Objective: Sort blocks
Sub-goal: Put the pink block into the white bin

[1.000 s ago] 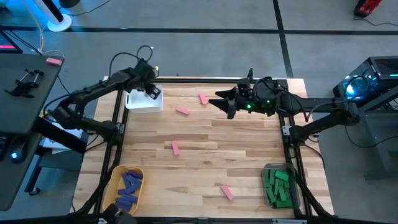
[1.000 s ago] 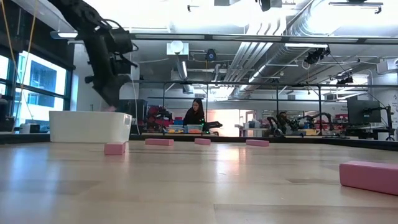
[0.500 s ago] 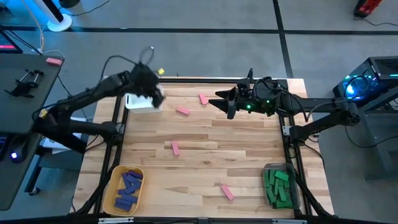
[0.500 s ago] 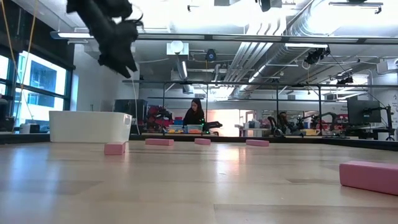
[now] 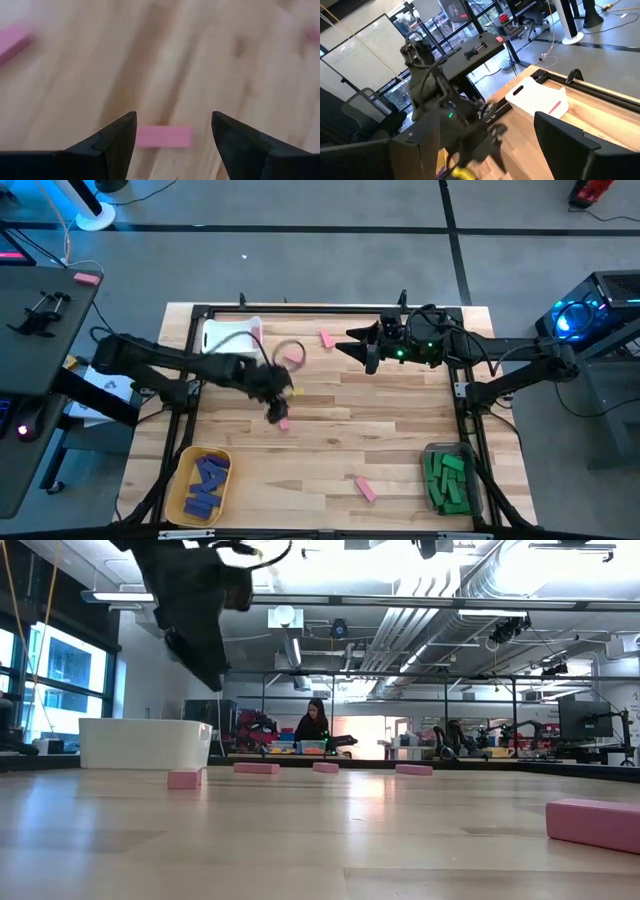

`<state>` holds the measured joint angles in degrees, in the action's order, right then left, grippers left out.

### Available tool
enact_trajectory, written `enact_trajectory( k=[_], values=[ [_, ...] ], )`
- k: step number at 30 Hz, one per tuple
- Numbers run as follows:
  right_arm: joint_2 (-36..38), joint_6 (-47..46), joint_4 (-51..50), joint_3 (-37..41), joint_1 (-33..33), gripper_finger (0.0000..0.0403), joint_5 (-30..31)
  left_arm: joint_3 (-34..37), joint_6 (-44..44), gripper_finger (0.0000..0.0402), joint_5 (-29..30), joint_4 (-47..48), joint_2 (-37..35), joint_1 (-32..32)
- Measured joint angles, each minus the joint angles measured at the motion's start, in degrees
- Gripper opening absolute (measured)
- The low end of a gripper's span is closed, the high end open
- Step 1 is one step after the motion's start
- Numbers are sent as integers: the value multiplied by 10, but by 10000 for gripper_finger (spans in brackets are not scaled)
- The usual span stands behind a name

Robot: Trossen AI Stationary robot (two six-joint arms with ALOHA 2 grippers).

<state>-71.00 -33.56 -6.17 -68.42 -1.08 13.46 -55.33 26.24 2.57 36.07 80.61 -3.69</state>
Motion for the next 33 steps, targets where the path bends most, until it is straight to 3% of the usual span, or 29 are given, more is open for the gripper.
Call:
enact_trajectory(
  k=[7, 14, 19, 26, 33],
  values=[
    [0, -1, -17, 0, 0, 256, -3, 0, -343, 241, 34, -5, 71, -60],
    [0, -1, -18, 0, 0, 256, -6, 0, -598, 241, 36, 5, 137, -61],
    [0, -1, -22, 0, 0, 256, -25, -5, -627, 241, -9, 53, 168, -59],
    [0, -1, -31, 0, 0, 256, -26, -7, -639, 241, 27, -20, 190, -46],
    [0, -21, -60, 0, 1, 256, -30, -28, -648, 241, 29, -18, 188, -44]
  ],
)
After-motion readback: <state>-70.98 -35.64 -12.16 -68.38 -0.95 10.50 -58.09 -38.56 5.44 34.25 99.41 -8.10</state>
